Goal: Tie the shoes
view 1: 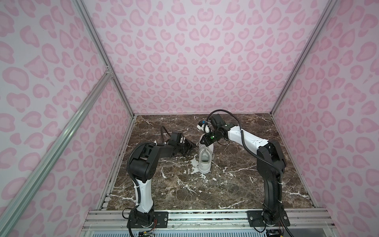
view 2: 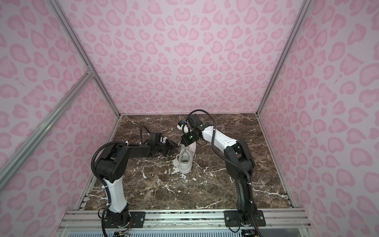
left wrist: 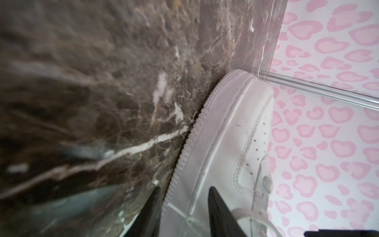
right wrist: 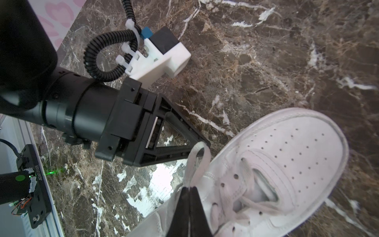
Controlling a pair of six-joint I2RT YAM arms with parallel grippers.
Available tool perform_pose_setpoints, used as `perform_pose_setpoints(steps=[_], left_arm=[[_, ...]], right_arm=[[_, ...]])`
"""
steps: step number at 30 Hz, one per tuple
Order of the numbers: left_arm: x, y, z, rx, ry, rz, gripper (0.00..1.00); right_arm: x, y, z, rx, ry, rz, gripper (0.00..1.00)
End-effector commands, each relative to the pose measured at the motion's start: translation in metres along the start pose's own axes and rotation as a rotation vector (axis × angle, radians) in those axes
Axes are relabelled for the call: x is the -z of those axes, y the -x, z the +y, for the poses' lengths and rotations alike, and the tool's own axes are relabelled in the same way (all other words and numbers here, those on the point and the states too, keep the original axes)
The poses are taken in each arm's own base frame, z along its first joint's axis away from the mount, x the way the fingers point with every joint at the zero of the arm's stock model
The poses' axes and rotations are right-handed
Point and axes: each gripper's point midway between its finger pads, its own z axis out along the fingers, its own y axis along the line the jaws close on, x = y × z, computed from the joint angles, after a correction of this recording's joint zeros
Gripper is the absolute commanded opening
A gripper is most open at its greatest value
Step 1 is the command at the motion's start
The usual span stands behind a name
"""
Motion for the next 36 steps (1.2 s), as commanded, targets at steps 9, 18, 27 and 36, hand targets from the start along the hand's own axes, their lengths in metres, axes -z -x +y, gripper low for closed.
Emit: perform_pose_setpoints(steps=[9, 18, 27, 36], left_arm=[[0.003, -0.008, -0.003, 0.025, -0.038, 0.008, 0.41], [-0.001, -0.009, -0.012, 0.053, -0.098, 0.016, 0.42], [-0.008, -0.009, -0.013, 0.093, -0.144, 0.024, 0.39], [-0.013, -0.010, -0.018, 0.105, -0.191, 0.020, 0.22]], right_arm=[[-0.001, 0.006, 0.009, -0.003, 0.059, -0.038, 0.00], [0.000, 0.005, 0.011, -0.007, 0.071, -0.042, 0.00], [-0.001, 0.003, 0.016, -0.027, 0.100, -0.055, 0.00], [-0.001, 0.000, 0.017, -0.031, 0.108, -0.054, 0.00]])
